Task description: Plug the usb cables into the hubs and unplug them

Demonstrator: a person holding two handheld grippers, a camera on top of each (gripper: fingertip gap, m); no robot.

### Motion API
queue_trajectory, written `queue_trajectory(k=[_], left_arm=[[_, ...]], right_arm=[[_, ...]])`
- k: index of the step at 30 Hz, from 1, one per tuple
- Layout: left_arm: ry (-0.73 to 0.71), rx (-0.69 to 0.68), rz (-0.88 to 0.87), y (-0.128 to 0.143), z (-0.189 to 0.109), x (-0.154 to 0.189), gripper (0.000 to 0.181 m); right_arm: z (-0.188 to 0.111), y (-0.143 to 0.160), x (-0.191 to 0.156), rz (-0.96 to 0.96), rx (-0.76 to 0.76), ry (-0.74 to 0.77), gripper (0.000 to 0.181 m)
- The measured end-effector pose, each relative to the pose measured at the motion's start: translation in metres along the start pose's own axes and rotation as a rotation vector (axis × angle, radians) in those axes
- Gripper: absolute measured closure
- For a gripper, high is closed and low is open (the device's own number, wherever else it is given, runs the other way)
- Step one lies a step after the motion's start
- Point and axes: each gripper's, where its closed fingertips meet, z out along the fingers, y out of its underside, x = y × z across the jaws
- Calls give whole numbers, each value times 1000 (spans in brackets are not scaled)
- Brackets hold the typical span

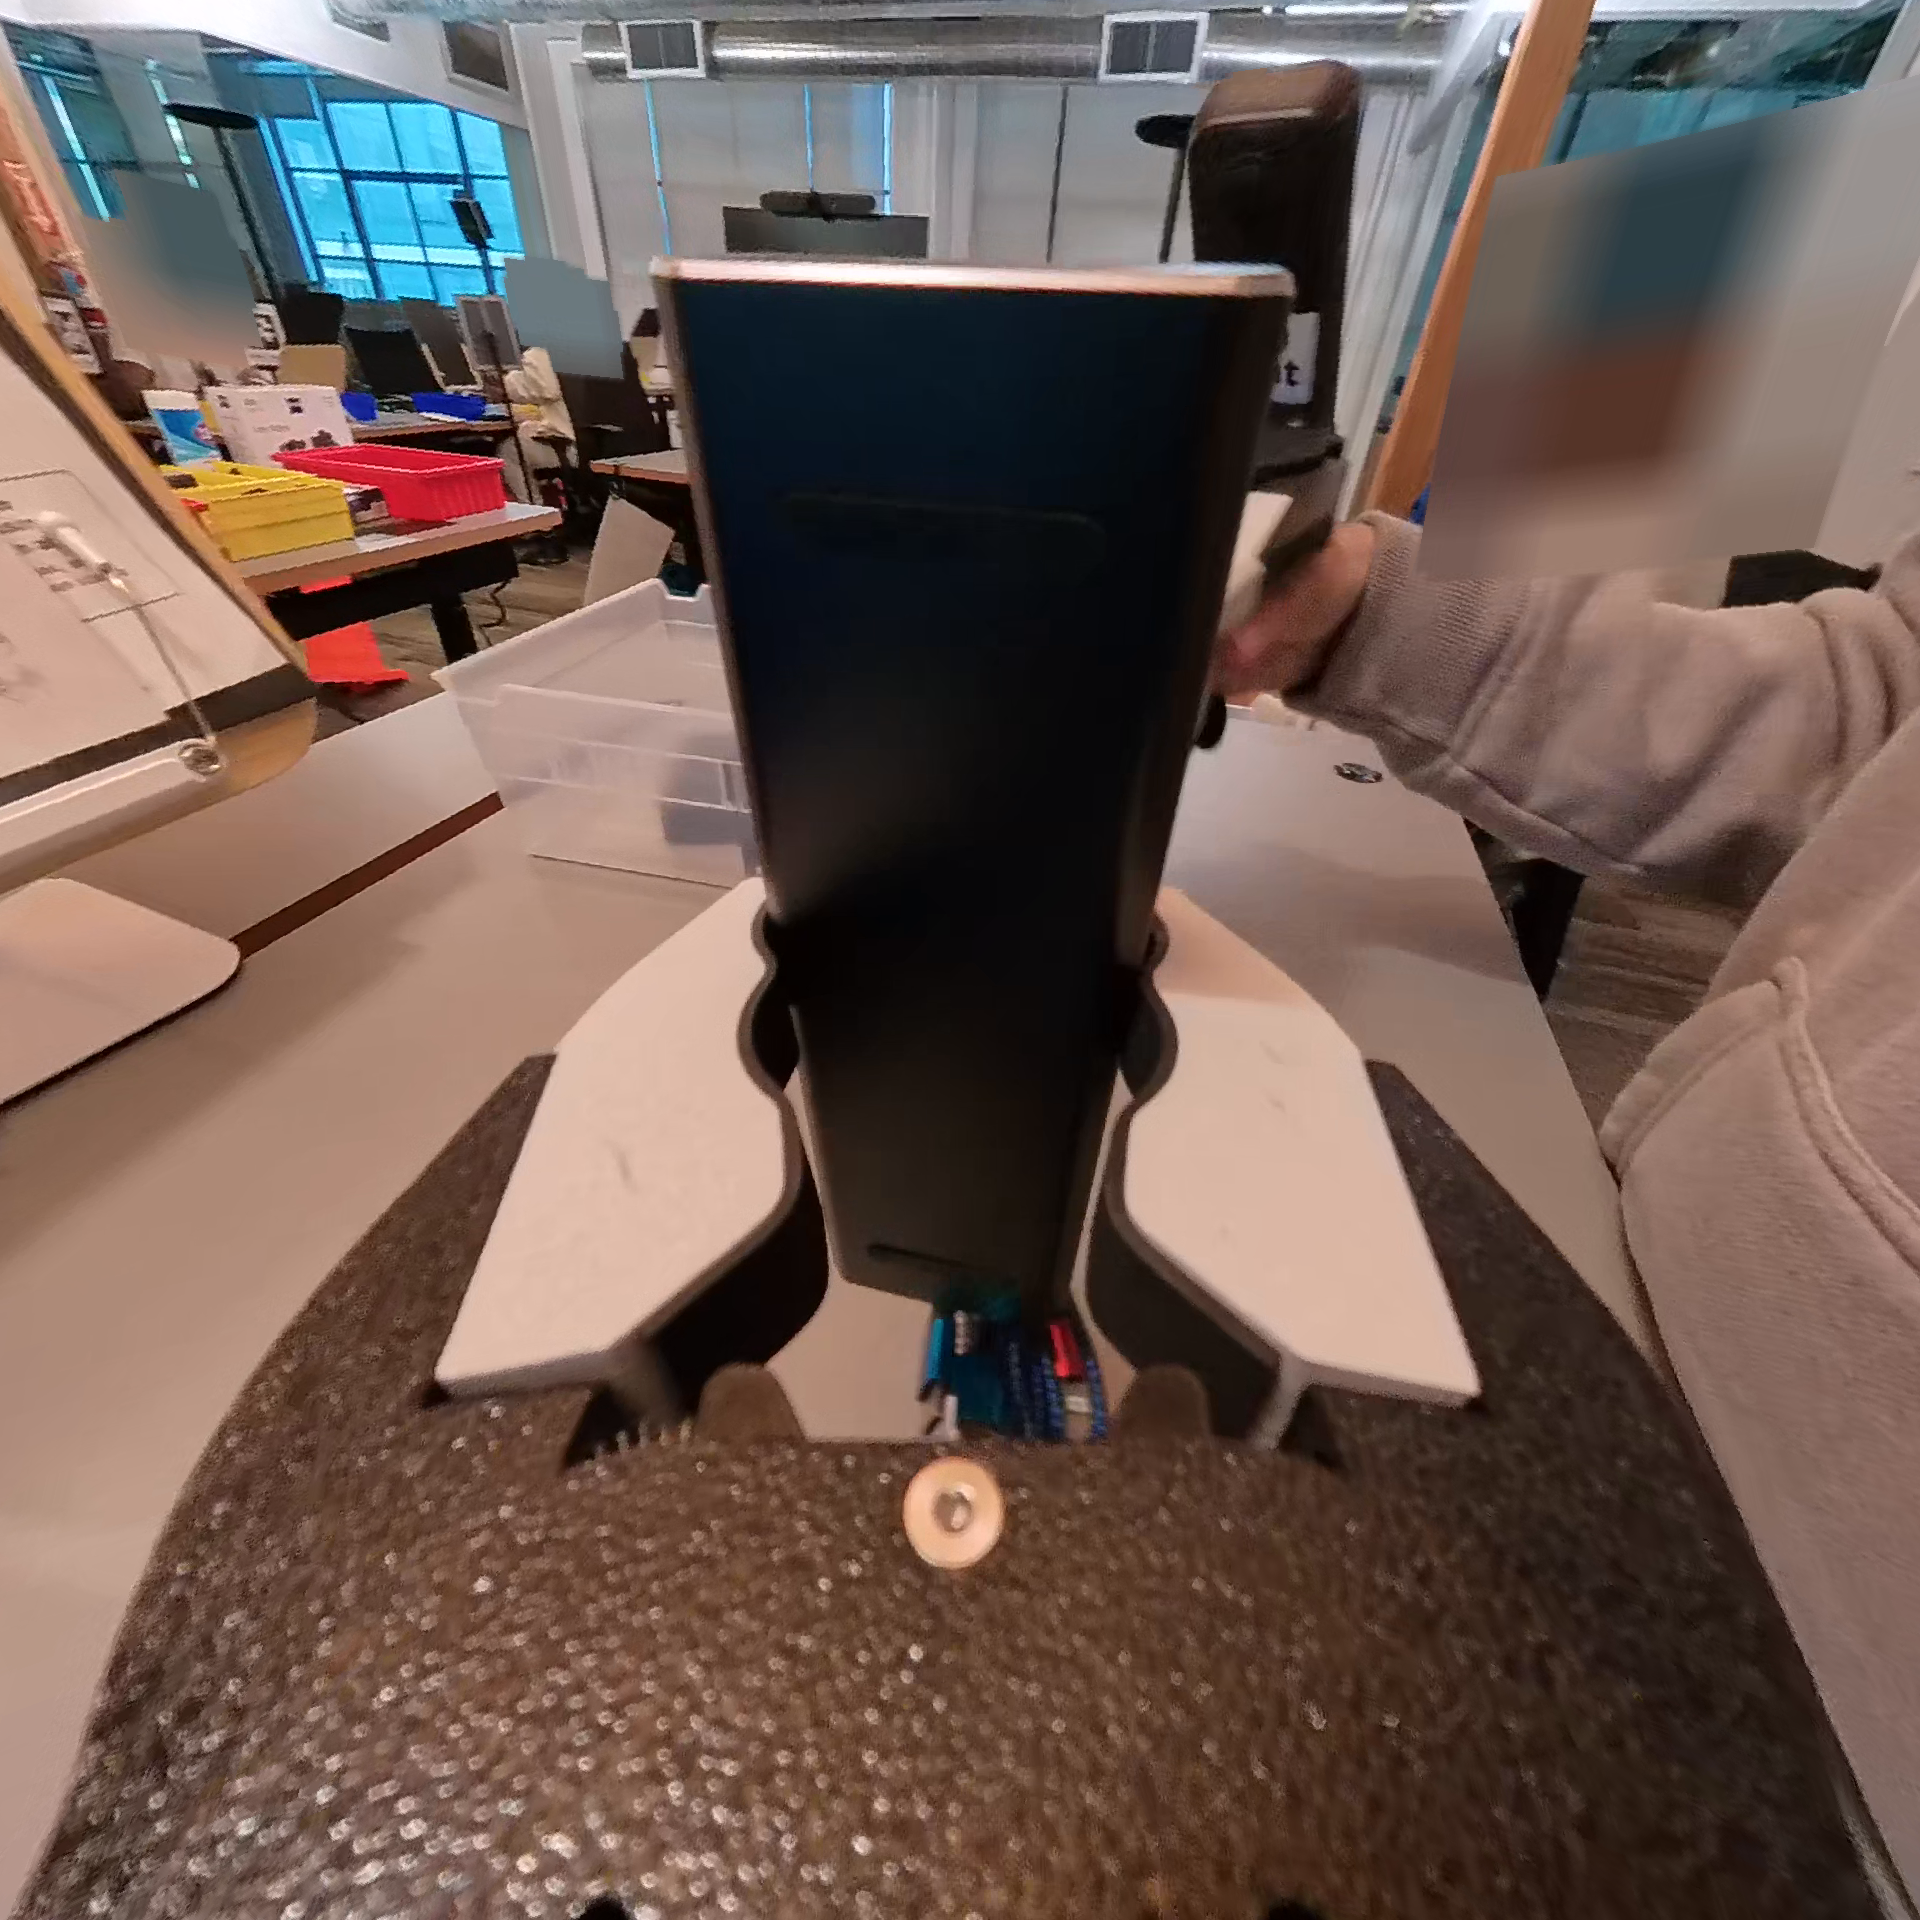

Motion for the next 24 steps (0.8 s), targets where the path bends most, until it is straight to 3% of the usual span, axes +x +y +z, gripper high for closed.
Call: queue_trajectory(k=[1, 4, 7, 11, 16, 24], left_arm=[[13, -3, 8, 1, 2, 3, 120], [71, -1, 31, -1, 8, 14, 120], [108, -8, 48, -2, 12, 21, 120], [122, -20, 62, -2, 15, 25, 120], [129, -16, 39, -1, 18, 26, 120], [159, -96, 93, 7, 29, 39, 120]], right_arm=[[17, -1, -23, -10, 7, -57, 140], [56, 5, -60, -26, -14, -135, 145], [75, 11, -73, 1, -6, -184, 155], [77, 4, -72, -28, 48, -153, 168], [75, 6, -71, -66, 43, -142, 168], [59, 18, -73, -94, -83, -189, 168]])
